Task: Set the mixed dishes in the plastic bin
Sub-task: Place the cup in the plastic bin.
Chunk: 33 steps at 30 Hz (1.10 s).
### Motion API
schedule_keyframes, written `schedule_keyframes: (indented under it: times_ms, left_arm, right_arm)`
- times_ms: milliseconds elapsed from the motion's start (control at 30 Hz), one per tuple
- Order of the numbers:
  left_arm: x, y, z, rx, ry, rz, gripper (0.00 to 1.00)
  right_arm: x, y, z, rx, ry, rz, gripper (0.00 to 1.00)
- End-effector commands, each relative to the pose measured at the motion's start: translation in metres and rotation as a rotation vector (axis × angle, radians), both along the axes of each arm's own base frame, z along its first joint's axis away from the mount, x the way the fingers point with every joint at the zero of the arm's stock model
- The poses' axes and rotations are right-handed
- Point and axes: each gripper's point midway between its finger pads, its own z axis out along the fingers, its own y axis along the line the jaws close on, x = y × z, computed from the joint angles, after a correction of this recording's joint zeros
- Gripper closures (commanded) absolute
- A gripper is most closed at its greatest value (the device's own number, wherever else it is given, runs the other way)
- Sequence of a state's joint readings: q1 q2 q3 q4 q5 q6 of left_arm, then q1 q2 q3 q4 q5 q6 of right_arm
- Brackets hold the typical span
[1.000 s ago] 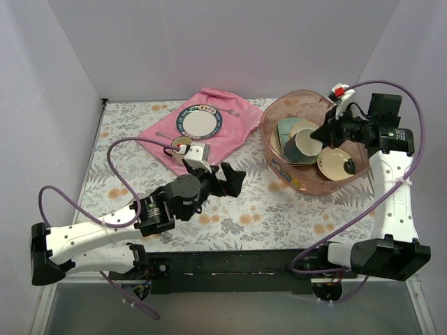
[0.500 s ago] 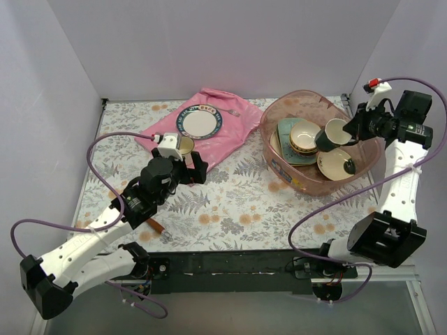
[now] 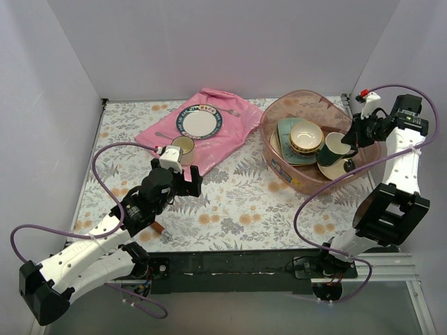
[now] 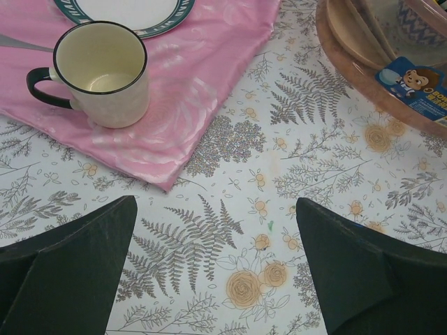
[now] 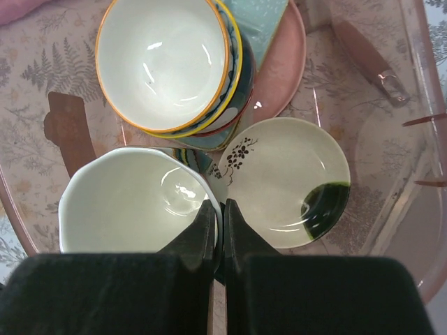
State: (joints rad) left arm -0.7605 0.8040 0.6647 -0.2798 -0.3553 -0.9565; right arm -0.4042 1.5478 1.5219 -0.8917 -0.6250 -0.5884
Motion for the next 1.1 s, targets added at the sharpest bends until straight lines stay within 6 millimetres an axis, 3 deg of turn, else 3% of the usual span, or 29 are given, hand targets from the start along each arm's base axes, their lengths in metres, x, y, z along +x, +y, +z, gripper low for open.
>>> schedule_keyframes:
  times_ms: [0, 133, 467, 900, 1067]
  left_arm:
    - [0.000, 0.004, 0.011, -0.009, -0.034, 0.003, 0.02]
    - [0.000, 0.003, 0.011, -0.011, -0.035, 0.002, 0.02]
    - [0.000, 0.005, 0.011, -0.012, -0.037, 0.009, 0.02]
    - [0.000, 0.007, 0.012, -0.011, -0.041, 0.015, 0.02]
    - [0.001, 0.008, 0.012, -0.009, -0.043, 0.023, 0.02]
  right_arm:
    - [0.000, 0.015, -0.004, 0.045, -0.017, 0.089, 0.99]
    - [0.000, 0.023, -0.030, 0.046, 0.043, 0.110, 0.99]
    - [-0.007, 0.040, -0.075, 0.032, 0.123, 0.136, 0.99]
    - [-0.011, 0.051, -0.103, -0.014, 0.155, 0.150, 0.93]
    - [-0.014, 0.053, -0.105, -0.015, 0.157, 0.154, 0.83]
